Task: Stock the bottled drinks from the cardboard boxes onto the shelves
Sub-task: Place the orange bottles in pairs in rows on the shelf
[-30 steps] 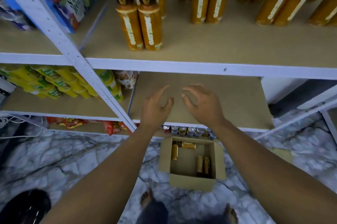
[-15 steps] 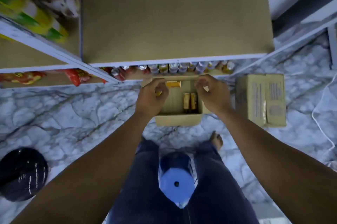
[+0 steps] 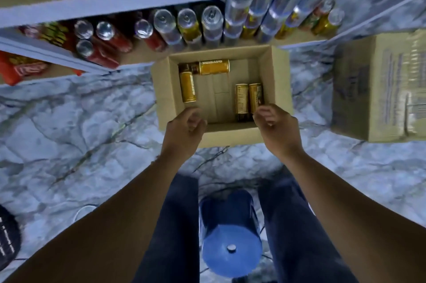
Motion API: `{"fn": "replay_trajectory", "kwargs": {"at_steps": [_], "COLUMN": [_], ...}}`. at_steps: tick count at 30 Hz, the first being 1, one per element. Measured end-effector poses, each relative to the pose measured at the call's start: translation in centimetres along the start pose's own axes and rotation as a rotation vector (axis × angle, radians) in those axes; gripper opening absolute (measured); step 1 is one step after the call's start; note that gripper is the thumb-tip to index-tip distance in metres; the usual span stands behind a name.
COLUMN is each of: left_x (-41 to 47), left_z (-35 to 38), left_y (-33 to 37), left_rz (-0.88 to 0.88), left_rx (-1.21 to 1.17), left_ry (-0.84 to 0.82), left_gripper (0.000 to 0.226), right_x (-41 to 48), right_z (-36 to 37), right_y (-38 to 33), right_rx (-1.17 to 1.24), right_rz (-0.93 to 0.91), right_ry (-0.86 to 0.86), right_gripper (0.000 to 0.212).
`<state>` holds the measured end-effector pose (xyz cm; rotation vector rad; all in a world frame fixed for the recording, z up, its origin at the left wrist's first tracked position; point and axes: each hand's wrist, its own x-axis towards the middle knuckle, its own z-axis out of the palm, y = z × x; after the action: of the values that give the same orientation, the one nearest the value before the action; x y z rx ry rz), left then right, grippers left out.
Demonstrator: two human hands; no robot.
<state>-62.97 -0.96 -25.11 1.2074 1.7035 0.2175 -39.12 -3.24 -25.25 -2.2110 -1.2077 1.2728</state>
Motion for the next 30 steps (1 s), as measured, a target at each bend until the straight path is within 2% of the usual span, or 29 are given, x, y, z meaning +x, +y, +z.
{"fn": "replay_trajectory", "kwargs": {"at_steps": [3, 8, 13, 20, 25, 30], "left_x": [5.0, 13.8, 20.0, 22.5, 22.8, 23.1], "left_z": [2.7, 5.9, 8.3, 10.8, 11.6, 12.3], "left_y": [-2.5, -6.1, -9.2, -12.1, -12.8, -12.8], "left_rz": [0.004, -0.001, 0.035, 0.077, 0.135, 0.146], "left_rx": [0.001, 0.047, -0.006, -0.069, -0.037, 0.069], "left_ry": [0.025, 0.114, 0.221, 0.363, 0.487, 0.505], "left_gripper": [0.035, 0.057, 0.07, 0.072, 0.069, 0.078], "right_x": [4.2, 12.0, 19.1, 25.8, 27.1, 27.5], "right_z": [2.2, 6.3, 11.1, 16.0, 16.3, 16.6], "right_y": [2.8, 4.8, 5.1, 6.8, 7.4, 7.9], "right_rx": [-0.025, -0.144, -0.135, -0.16, -0.245, -0.24], "right_rz": [-0.005, -0.099, -0.203, -0.353, -0.423, -0.395], "right_ry": [0.004, 0.009, -0.088, -0.179, -0.028, -0.137], "right_gripper": [0.025, 0.036, 0.05, 0.058, 0.061, 0.075]}}
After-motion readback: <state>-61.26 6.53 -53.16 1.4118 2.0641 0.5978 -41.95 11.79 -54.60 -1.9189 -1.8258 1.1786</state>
